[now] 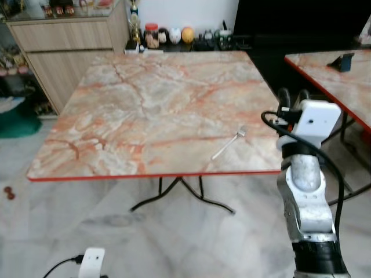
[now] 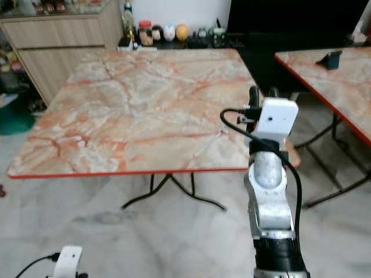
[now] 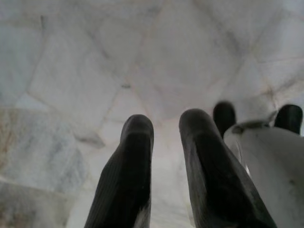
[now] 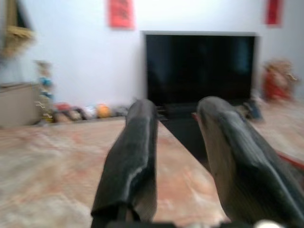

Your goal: Setting the table

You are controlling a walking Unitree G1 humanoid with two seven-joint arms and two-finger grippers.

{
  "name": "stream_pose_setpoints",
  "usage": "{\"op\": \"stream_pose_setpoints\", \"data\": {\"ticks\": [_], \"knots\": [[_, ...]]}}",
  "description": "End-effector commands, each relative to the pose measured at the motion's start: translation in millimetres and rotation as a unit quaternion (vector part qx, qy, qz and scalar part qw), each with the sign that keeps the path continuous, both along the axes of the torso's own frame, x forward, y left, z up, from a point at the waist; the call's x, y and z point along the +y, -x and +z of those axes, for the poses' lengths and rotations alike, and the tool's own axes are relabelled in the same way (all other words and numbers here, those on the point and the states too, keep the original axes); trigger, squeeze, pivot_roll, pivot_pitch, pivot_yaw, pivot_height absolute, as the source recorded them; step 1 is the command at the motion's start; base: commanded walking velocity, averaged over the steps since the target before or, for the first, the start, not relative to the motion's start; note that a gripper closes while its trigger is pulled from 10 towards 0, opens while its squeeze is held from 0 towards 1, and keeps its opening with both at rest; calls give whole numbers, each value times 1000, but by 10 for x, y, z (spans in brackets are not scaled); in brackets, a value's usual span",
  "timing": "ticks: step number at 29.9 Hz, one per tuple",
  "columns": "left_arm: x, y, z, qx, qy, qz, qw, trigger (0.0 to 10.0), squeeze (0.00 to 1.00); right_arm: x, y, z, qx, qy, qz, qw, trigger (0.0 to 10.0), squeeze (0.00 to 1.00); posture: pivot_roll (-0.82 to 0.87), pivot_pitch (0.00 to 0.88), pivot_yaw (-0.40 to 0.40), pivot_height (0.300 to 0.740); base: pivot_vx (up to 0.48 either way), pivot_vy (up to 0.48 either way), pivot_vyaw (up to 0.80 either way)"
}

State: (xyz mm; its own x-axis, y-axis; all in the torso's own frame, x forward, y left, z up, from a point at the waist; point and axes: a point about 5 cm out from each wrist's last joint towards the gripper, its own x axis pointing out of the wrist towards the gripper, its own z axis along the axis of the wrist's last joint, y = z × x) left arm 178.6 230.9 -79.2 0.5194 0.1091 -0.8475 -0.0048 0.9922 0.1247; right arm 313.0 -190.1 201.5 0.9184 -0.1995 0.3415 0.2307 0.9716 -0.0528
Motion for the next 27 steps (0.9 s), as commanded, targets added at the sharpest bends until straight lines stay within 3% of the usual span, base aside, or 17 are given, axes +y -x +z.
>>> {"op": "stream_pose_setpoints", "data": {"ticks": [1, 27], "knots": [[43, 18, 2, 5, -7, -3, 1000, 10000, 0, 36, -5, 79, -15, -1, 7, 1000, 10000, 0, -66, 0, 3, 740, 0, 0, 0], [43, 41, -8, 9, -5, -10, 1000, 10000, 0, 41, 21, 8, -7, -6, -1, 1000, 10000, 0, -62, 0, 5, 740, 0, 0, 0]]}}
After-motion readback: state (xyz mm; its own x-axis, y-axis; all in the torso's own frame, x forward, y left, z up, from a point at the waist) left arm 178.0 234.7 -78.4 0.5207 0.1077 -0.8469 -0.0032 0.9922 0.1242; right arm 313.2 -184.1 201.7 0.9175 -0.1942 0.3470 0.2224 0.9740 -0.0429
